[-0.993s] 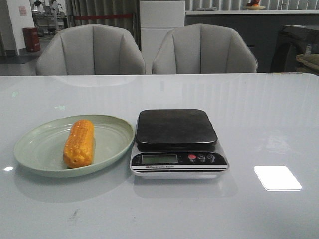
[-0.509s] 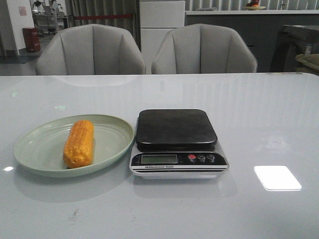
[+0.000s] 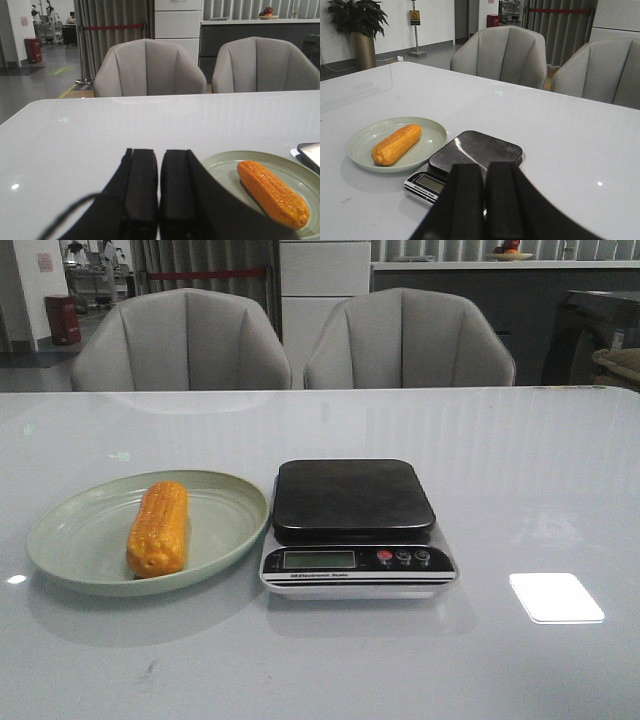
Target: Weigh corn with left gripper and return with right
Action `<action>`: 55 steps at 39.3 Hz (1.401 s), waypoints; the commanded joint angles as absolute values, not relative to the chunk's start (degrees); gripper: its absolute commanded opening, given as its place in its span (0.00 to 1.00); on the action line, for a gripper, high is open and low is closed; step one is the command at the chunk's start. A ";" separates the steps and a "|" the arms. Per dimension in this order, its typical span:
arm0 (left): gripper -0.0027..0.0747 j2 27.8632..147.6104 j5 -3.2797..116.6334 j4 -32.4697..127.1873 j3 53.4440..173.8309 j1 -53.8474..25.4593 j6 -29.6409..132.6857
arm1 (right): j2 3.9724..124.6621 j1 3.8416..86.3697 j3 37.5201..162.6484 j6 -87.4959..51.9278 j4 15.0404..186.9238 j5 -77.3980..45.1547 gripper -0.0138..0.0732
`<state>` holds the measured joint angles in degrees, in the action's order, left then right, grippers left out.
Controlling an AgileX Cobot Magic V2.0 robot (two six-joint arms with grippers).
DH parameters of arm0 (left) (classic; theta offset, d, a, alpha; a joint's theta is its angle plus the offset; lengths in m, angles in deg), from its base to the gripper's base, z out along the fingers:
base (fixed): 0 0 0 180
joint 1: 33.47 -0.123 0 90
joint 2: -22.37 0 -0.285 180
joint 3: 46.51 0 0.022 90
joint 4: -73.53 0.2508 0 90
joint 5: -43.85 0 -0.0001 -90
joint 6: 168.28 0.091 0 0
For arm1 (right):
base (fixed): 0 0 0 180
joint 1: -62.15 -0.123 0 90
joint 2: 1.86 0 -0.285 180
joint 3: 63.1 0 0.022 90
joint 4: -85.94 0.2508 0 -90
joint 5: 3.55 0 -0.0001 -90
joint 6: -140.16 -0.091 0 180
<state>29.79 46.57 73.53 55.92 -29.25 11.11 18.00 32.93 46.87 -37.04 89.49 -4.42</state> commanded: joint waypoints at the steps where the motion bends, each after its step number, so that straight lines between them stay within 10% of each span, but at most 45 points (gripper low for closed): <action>1: 0.19 28.60 41.16 73.53 54.04 -28.24 10.61 | 18.44 33.21 48.46 -36.54 89.22 -0.06 0.35; 46: 0.19 28.60 41.16 73.53 54.04 -28.14 10.61 | 18.44 33.28 47.67 -36.54 89.22 -0.10 0.35; 55: 0.19 28.60 41.16 73.53 54.04 -28.14 10.61 | 16.58 43.41 46.43 -36.54 89.22 -0.38 0.35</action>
<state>29.79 45.74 73.53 55.92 -28.52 11.00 17.06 39.58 45.37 -37.04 89.49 -4.90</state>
